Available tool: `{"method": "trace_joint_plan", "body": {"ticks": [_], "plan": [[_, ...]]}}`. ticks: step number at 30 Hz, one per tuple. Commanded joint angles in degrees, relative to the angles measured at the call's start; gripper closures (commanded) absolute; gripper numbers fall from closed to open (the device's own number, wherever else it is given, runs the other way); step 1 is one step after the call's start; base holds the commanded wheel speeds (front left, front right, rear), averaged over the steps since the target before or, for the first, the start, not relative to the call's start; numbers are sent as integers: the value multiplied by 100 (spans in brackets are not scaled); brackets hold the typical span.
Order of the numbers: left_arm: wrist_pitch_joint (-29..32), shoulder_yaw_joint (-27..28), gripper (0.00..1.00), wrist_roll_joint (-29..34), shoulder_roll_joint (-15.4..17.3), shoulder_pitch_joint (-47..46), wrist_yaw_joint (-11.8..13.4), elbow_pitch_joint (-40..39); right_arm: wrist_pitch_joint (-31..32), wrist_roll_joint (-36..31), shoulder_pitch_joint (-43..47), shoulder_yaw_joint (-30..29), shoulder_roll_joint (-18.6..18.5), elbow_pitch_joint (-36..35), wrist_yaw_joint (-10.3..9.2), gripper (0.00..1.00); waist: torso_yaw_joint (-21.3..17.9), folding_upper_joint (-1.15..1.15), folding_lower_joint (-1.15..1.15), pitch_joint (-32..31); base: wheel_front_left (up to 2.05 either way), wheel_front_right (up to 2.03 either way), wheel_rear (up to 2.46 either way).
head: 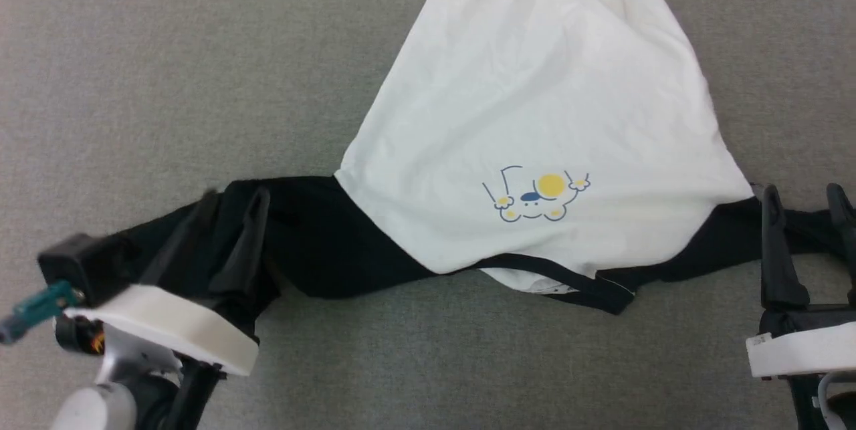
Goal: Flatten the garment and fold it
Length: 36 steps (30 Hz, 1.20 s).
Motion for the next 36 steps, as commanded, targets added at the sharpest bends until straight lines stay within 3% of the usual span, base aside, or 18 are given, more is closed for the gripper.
{"method": "trace_joint_plan", "body": {"ticks": [1, 6, 8, 11, 19, 30, 31, 32, 36], "plan": [[222, -17, 0, 53, 153, -191, 46, -452, -29, 42, 12, 27, 17, 21, -11, 0, -98, 0, 0, -46, 0, 0, 0], [1164, -221, 0, 211, 612, -952, 40, -1240, -89, 90, -55, 111, 30, 75, -11, 0, -296, 0, 0, 37, 0, 0, 0], [1549, -392, 0, 328, 794, -1395, -42, -1156, -125, 116, -84, 139, 33, 122, -11, 0, -385, 0, 0, 105, 0, 0, 0], [1863, -593, 0, 297, 801, -1829, -126, -895, -170, 149, -120, 174, 35, 187, -11, 0, -485, 0, 0, 186, 0, 0, 0], [3072, -1413, 0, 335, 893, -3084, -609, 948, -347, 290, -335, 311, 38, 397, -11, 0, -959, 0, 0, 511, 0, 0, 0], [3647, -1659, 0, 560, 1076, -3453, -572, 2416, -470, 388, -461, 291, 38, 406, -11, 0, -1326, 0, 0, 847, 0, 0, 0], [3645, -1669, 54, 519, 1039, -3464, -596, 2451, -477, 394, -468, 284, 38, 408, -11, 0, -1327, 0, 0, 866, 0, 0, 0], [3650, -1681, 100, 465, 997, -3480, -632, 2470, -481, 399, -474, 273, 39, 406, -11, 0, -1321, 0, 0, 883, 0, 0, 0], [3605, -1636, 100, 252, 810, -3702, -724, 2349, -464, 371, -492, 193, 39, 368, -11, 0, -1246, 0, 0, 947, 0, 0, 0]]}}
